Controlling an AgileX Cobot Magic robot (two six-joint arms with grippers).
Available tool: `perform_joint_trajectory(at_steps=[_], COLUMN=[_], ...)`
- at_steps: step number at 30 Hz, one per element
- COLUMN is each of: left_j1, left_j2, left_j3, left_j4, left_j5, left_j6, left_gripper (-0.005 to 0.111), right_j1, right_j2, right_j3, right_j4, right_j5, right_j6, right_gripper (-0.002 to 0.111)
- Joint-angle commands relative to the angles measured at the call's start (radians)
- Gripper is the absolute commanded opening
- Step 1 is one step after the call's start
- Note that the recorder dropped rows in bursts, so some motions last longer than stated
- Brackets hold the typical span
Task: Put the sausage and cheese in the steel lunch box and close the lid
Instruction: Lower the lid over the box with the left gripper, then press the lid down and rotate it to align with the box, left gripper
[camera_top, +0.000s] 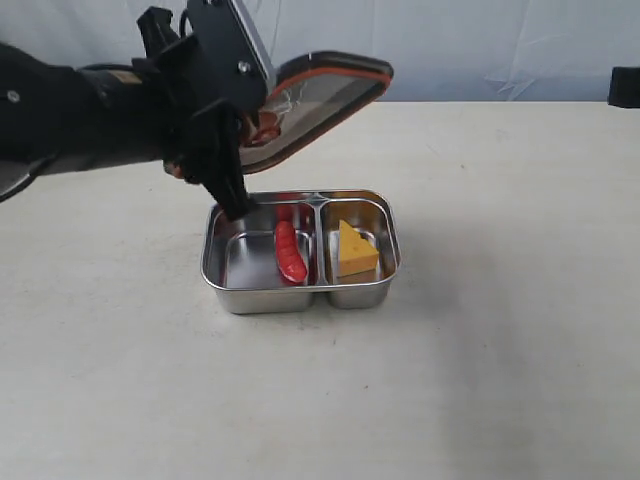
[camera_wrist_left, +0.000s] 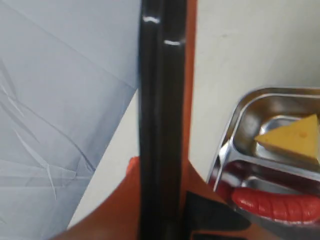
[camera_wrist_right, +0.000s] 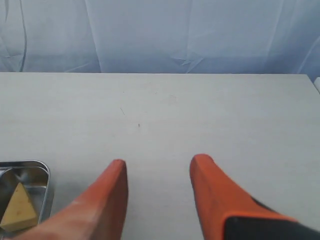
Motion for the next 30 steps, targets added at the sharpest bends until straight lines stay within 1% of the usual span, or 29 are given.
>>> perform_joint_trajectory(at_steps=[1, 3, 6, 10, 13, 15, 20, 23, 30], left_j1=[-0.012, -0.02, -0.054, -0.138, -0.19, -0.219, -0.271, -0.288, -0.3], left_j2=[0.005, 0.005, 0.005, 0.008, 0.029, 0.052, 0.125, 0.166, 0.209], left_j3=[0.087, 0.124, 0.183, 0.252, 0.27, 0.27, 0.27, 0.27, 0.27], left_j4=[0.092, 0.131, 0.156, 0.154, 0.094, 0.039, -0.007, -0.033, -0.078], left_j5=[-0.068, -0.103, -0.234, -0.434, -0.515, -0.53, -0.565, -0.604, -0.584], left_j6=[0.001, 0.003, 0.017, 0.096, 0.166, 0.222, 0.291, 0.291, 0.293], left_gripper=[0.0, 0.0, 0.0, 0.0, 0.0, 0.0, 0.0, 0.0, 0.0], right_j1=[0.0, 0.0, 0.0, 0.0, 0.0, 0.0, 0.0, 0.0, 0.0], right_j2=[-0.006, -0.006, -0.006, -0.006, -0.006, -0.006, -0.006, -0.006, -0.006], right_j3=[0.001, 0.001, 0.001, 0.001, 0.001, 0.001, 0.001, 0.001, 0.001], right_j4=[-0.012, -0.012, -0.012, -0.014, -0.014, -0.012, -0.006, -0.006, -0.006], right_j5=[0.023, 0.021, 0.021, 0.021, 0.021, 0.021, 0.023, 0.026, 0.026], right_j6=[-0.003, -0.003, -0.003, -0.003, -0.003, -0.003, -0.003, -0.003, -0.003], right_gripper=[0.042, 0.042, 0.042, 0.042, 0.042, 0.042, 0.042, 0.042, 0.042])
